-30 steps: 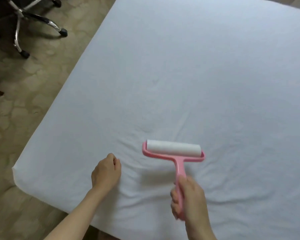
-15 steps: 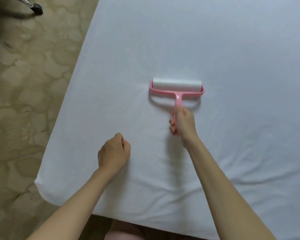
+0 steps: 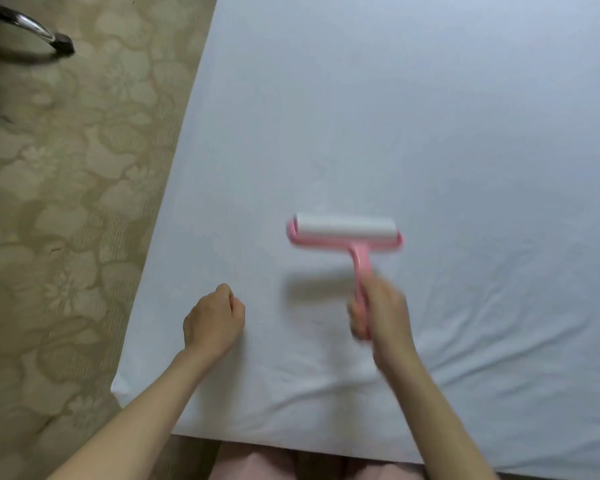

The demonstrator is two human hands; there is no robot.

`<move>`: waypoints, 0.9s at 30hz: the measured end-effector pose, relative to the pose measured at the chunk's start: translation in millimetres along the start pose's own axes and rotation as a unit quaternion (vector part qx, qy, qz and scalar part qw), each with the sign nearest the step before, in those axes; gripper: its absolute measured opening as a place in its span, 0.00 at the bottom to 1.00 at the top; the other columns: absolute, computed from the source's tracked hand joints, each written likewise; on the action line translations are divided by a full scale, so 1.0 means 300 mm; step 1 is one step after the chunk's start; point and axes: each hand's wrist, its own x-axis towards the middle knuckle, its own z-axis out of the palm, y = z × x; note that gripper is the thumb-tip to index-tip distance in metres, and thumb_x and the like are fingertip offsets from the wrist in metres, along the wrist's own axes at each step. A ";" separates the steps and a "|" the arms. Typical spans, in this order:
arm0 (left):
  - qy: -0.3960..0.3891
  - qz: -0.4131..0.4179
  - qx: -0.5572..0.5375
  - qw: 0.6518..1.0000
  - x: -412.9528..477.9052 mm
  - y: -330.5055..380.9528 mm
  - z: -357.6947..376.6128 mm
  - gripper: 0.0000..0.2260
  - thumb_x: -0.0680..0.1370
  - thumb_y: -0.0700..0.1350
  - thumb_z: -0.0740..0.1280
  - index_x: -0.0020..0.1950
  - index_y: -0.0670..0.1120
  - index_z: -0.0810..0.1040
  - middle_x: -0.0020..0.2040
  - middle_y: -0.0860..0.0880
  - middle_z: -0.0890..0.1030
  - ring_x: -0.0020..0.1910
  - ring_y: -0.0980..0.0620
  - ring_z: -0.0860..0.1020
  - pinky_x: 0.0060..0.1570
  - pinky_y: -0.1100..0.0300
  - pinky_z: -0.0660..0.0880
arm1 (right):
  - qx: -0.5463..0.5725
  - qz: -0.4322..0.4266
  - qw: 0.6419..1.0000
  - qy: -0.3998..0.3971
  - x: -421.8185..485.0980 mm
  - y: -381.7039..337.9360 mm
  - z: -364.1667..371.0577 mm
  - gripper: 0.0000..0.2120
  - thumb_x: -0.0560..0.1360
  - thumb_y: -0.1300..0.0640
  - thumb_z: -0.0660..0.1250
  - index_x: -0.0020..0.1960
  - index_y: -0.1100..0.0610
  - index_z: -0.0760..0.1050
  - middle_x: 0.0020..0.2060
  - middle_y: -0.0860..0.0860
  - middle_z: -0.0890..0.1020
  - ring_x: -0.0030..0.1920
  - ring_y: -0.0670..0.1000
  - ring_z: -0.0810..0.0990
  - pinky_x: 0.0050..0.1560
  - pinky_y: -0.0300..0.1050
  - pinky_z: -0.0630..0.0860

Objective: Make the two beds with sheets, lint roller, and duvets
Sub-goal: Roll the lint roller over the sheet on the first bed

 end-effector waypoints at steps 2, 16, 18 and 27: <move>0.004 0.002 0.003 1.000 0.013 -0.023 -0.007 0.09 0.79 0.43 0.56 0.43 0.41 0.70 0.36 0.45 0.77 0.34 0.46 0.73 0.32 0.57 0.66 | -0.029 -0.038 0.998 -0.031 0.192 -0.158 0.187 0.17 0.80 0.53 0.58 0.33 0.55 0.64 0.24 0.52 0.65 0.21 0.48 0.62 0.22 0.33 0.58; 0.018 -0.041 -0.008 0.999 0.003 -0.164 -0.019 0.09 0.79 0.44 0.56 0.42 0.41 0.70 0.35 0.46 0.76 0.34 0.47 0.73 0.31 0.57 0.64 | -0.215 0.113 0.969 -0.040 -0.343 0.497 0.072 0.29 0.68 0.28 0.58 0.36 0.54 0.73 0.23 0.53 0.72 0.25 0.51 0.71 0.28 0.43 0.69; 0.014 -0.041 -0.008 0.999 -0.012 -0.179 -0.027 0.09 0.79 0.44 0.56 0.42 0.42 0.70 0.35 0.47 0.76 0.34 0.48 0.73 0.30 0.58 0.65 | -0.192 0.140 0.970 -0.058 -0.455 0.510 0.011 0.35 0.54 0.22 0.65 0.30 0.56 0.72 0.17 0.53 0.70 0.19 0.48 0.68 0.23 0.38 0.63; 0.049 -0.072 -0.034 0.996 -0.039 -0.260 -0.030 0.09 0.79 0.43 0.56 0.40 0.43 0.67 0.35 0.46 0.75 0.32 0.49 0.71 0.27 0.58 0.60 | -0.041 -0.027 0.995 -0.085 0.134 -0.119 0.552 0.16 0.79 0.47 0.55 0.36 0.54 0.62 0.25 0.51 0.66 0.19 0.48 0.63 0.22 0.36 0.60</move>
